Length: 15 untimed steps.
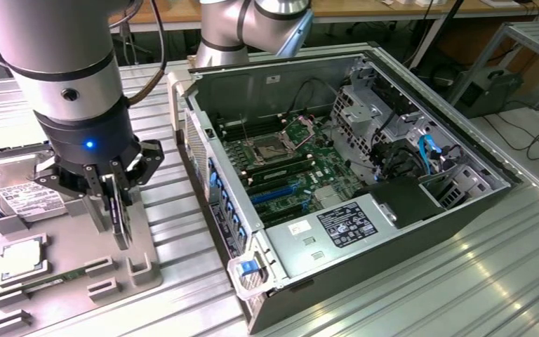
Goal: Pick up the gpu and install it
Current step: 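Pick up the gpu and move the gpu toward the slot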
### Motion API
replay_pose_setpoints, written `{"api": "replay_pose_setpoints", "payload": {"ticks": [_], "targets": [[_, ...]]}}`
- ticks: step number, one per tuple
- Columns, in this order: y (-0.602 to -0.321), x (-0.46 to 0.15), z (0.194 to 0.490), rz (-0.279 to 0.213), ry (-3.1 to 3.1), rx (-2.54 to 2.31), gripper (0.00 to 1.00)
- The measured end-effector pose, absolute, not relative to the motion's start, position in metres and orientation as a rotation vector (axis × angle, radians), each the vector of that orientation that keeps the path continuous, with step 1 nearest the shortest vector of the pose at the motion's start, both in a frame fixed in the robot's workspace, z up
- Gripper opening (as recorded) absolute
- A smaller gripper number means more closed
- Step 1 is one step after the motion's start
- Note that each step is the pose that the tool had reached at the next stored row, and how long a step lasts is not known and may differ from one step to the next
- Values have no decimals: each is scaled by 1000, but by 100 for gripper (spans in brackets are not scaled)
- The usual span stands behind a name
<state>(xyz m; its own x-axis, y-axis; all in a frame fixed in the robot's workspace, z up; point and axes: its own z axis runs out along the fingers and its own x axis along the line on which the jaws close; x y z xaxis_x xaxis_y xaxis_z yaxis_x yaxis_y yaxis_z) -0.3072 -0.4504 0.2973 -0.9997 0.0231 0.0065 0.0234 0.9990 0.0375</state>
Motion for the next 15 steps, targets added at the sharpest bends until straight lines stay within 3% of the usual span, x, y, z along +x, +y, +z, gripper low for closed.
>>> {"api": "replay_pose_setpoints", "payload": {"ticks": [15], "targets": [[-450,-307,311,-59,-3135,-36,28]]}}
